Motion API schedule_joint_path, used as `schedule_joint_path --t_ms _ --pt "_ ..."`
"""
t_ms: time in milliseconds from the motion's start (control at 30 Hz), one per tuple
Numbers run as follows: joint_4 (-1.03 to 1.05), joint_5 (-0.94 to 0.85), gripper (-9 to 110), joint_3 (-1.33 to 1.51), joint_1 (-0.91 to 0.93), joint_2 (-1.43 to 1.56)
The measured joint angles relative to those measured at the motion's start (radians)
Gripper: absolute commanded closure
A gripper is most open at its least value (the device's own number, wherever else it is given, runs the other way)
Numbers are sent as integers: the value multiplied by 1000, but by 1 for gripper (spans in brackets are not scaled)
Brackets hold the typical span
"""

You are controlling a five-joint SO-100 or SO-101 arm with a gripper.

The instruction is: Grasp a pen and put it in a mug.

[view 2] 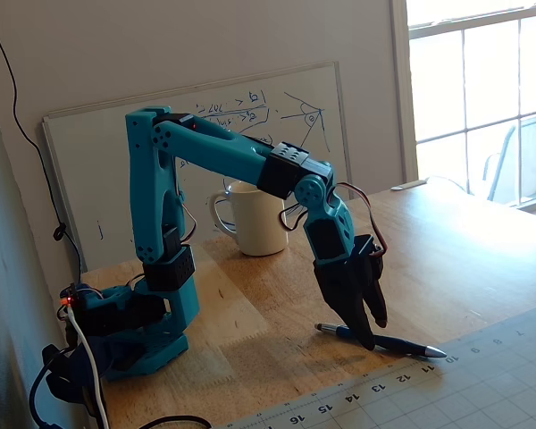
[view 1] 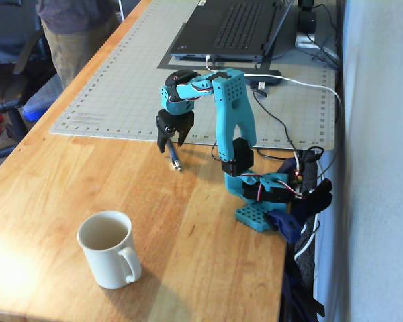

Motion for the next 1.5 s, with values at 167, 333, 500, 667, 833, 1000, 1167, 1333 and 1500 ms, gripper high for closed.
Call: schedule_joint_path --t_ms 167,333,500,667,833,1000,1167,1333,1500 --pt "0 0 102 0 0 0" --pt "0 0 100 0 0 0" --pt "0 0 99 0 0 0" --pt "0 0 99 0 -9 3" --pt "0 0 99 0 -92 100" --pt "0 0 99 0 -206 255" --pt "0 0 99 0 -336 379" --pt "0 0 99 0 -485 472" --pt "-8 0 99 0 -696 572"
